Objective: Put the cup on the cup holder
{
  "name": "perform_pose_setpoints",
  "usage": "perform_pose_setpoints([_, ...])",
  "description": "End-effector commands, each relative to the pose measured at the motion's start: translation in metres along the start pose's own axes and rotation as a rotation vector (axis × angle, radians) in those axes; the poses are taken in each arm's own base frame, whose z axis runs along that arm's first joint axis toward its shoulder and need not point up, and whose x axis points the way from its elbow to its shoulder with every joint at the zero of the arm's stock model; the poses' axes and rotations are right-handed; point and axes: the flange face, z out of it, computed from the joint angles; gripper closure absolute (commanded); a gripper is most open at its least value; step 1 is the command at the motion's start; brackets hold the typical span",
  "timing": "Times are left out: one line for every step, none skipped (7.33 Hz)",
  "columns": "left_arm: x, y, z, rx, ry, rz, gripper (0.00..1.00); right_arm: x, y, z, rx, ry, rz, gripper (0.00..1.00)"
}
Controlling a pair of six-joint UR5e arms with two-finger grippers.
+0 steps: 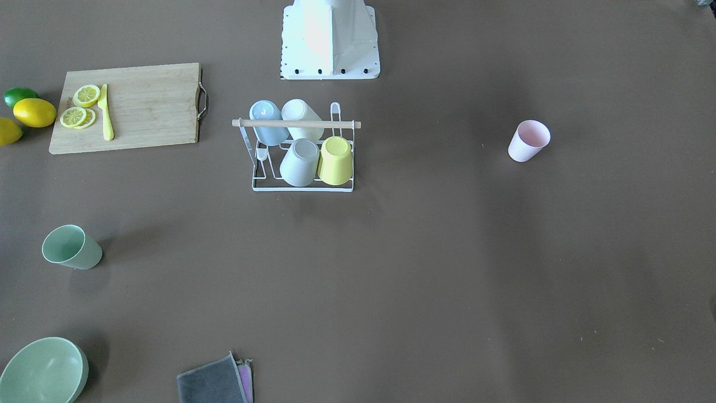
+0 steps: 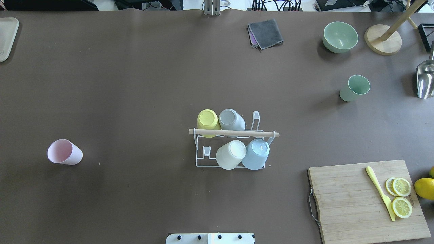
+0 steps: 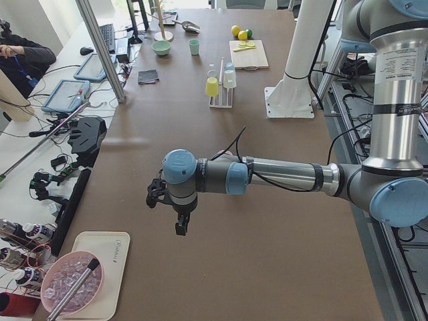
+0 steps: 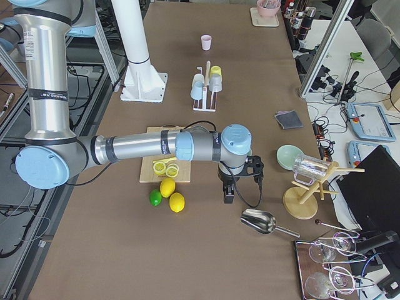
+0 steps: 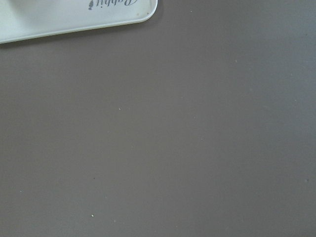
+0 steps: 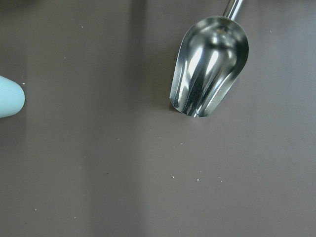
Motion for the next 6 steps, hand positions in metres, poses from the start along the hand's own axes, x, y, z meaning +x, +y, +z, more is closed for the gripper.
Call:
perform_pose_setpoints([-0.001,0.000,0.001,0.004,0.001,0.005,0.01,0.005,0.005,0.004,-0.010,0.000,0.012,0.00])
perform_pose_setpoints([0.002,-0.001,-0.002,0.011,0.000,0.016,0.01,0.008,0.005,0.001,-0.005,0.001,0.019,0.00])
perform_pose_setpoints([0.005,-0.003,-0.006,0.017,-0.002,0.023,0.01,0.017,0.009,-0.003,0.003,0.000,0.039,0.00])
perform_pose_setpoints([0.009,-0.004,-0.008,0.022,-0.003,0.029,0.01,0.020,0.012,-0.005,0.007,-0.002,0.045,0.00])
perform_pose_setpoints([0.011,-0.004,-0.010,0.027,-0.004,0.036,0.01,0.017,0.010,-0.007,0.011,-0.002,0.038,0.00])
perform_pose_setpoints([0.013,-0.006,-0.012,0.031,-0.006,0.041,0.01,0.018,0.011,-0.006,0.009,0.000,0.042,0.00])
